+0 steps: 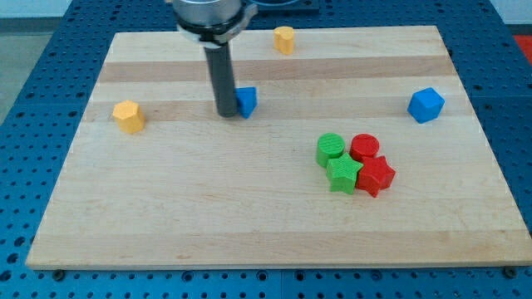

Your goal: Place the arm vertically below the yellow hexagon

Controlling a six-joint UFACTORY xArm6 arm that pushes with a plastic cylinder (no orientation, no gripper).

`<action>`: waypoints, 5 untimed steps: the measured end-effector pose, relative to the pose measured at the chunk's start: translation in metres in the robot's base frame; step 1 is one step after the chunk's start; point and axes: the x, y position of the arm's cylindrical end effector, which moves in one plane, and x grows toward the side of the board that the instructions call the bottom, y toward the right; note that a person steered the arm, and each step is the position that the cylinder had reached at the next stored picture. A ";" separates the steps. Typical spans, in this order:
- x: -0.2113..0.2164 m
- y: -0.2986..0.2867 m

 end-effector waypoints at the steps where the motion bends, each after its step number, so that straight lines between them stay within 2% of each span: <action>1: 0.004 0.013; 2: 0.031 -0.018; 4: 0.075 -0.126; 5: 0.070 -0.179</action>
